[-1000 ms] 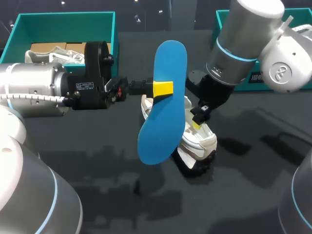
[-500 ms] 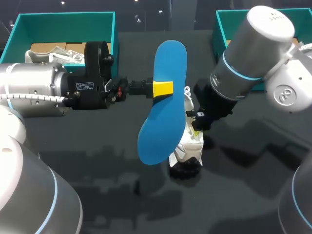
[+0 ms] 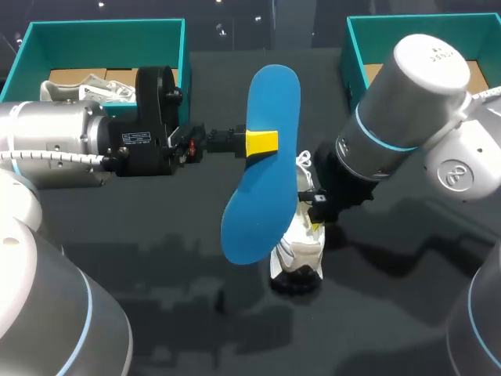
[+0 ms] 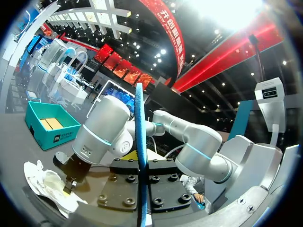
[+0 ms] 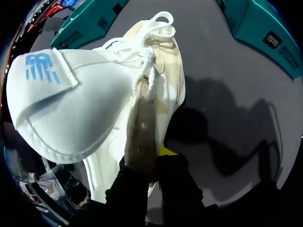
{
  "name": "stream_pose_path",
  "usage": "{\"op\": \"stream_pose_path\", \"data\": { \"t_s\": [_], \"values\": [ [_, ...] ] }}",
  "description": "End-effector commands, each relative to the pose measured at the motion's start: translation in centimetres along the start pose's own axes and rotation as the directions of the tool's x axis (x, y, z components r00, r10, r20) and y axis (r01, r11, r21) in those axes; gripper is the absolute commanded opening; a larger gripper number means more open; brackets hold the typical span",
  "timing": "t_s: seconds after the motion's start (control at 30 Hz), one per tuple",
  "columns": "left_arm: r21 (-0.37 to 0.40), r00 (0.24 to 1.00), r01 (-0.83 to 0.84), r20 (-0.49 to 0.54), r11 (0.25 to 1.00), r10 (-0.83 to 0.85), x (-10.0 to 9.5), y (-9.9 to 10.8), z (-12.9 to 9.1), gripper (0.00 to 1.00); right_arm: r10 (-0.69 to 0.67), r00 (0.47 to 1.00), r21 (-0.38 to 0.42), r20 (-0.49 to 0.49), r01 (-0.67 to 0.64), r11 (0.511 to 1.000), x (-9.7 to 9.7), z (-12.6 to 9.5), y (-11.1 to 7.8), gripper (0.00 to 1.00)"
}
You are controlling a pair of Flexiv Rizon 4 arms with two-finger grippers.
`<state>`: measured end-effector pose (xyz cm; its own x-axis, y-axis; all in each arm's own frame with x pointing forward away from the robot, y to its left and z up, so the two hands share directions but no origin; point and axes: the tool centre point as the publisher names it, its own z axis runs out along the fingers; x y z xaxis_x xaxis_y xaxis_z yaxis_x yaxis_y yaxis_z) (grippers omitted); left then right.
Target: Take the shoe out of the shoebox, open the shoe tongue, remove and reinsert the insole, then place the shoe into the shoebox
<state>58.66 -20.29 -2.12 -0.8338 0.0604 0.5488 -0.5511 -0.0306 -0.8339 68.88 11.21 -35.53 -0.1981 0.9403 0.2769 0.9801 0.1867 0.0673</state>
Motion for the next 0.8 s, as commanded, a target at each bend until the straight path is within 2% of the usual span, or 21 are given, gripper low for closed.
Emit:
{"op": "stream_pose_path", "data": {
  "t_s": [0.03,0.5,0.8],
  "values": [
    [0.003,1.0,0.0,-0.001,1.0,0.0,-0.1,0.1,0.3,0.0,-0.005,1.0,0.023,-0.001,0.005,1.0,0.6,1.2,0.5,0.0],
    [0.003,1.0,0.0,-0.001,1.0,0.0,-0.1,0.1,0.3,0.0,0.006,1.0,0.069,-0.02,-0.004,0.998,0.7,3.4,0.2,0.0],
    [0.003,1.0,0.0,-0.001,1.0,0.0,-0.1,0.1,0.3,0.0,0.038,0.999,0.077,-0.031,-0.036,0.996,0.5,3.8,-0.2,0.0]
  ]
}}
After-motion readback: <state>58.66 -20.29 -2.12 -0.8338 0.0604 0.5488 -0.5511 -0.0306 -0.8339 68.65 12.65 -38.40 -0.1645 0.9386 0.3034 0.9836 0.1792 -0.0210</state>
